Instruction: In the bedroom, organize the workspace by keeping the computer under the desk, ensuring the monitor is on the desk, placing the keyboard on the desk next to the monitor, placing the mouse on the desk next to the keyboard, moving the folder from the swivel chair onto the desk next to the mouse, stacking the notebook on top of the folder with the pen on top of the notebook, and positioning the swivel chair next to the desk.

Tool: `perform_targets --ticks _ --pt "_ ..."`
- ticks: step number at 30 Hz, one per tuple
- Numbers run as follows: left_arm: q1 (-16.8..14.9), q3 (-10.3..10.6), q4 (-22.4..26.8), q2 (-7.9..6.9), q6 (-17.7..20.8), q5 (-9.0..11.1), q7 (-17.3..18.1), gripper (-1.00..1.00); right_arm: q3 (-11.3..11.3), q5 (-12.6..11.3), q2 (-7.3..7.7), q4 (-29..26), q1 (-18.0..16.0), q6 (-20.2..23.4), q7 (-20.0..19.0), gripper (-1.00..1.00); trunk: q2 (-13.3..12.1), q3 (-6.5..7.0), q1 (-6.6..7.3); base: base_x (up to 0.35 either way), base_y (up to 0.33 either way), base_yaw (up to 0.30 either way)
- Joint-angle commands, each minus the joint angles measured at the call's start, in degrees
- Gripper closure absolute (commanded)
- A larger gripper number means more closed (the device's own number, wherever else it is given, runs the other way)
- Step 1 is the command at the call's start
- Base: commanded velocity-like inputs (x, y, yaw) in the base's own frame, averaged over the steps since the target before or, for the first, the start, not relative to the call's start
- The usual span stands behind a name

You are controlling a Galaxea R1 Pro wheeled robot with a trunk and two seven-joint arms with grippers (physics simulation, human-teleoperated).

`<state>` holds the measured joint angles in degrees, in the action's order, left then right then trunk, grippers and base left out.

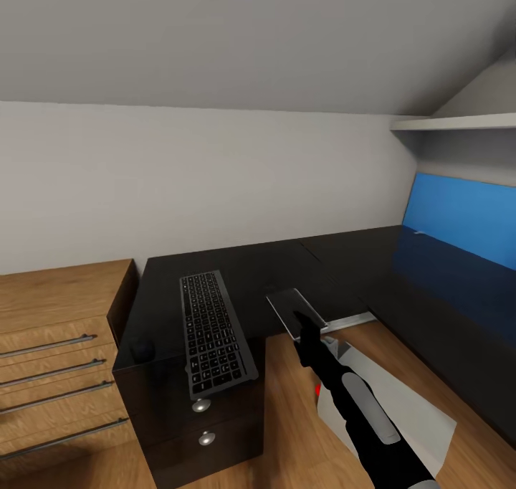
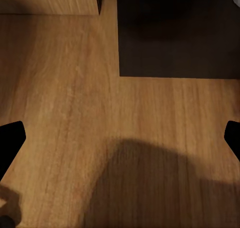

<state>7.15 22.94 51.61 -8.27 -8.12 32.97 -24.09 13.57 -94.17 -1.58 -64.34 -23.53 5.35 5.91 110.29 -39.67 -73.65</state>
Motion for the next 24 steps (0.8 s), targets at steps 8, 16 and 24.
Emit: perform_targets --ticks 8,16,24 --pt "0.0 0.5 0.1 -0.08 -1.9 0.6 -0.3 -1.0 -0.1 -0.3 -0.01 -0.1 0.0 0.1 0.3 -1.0 0.0 -0.05 0.0 -0.133 -0.069 0.0" --pt "0.0 0.5 0.1 -0.08 -2.2 0.6 -0.3 -1.0 -0.2 -0.3 0.0 0.0 0.0 0.1 0.3 -1.0 0.0 -0.05 0.0 -0.252 -0.18 0.0" --pt "0.0 0.6 0.1 -0.03 -2.2 0.6 -0.3 -1.0 -0.2 -0.3 0.0 0.0 0.0 0.0 0.2 -1.0 0.0 -0.05 0.0 -0.233 -0.208 0.0"
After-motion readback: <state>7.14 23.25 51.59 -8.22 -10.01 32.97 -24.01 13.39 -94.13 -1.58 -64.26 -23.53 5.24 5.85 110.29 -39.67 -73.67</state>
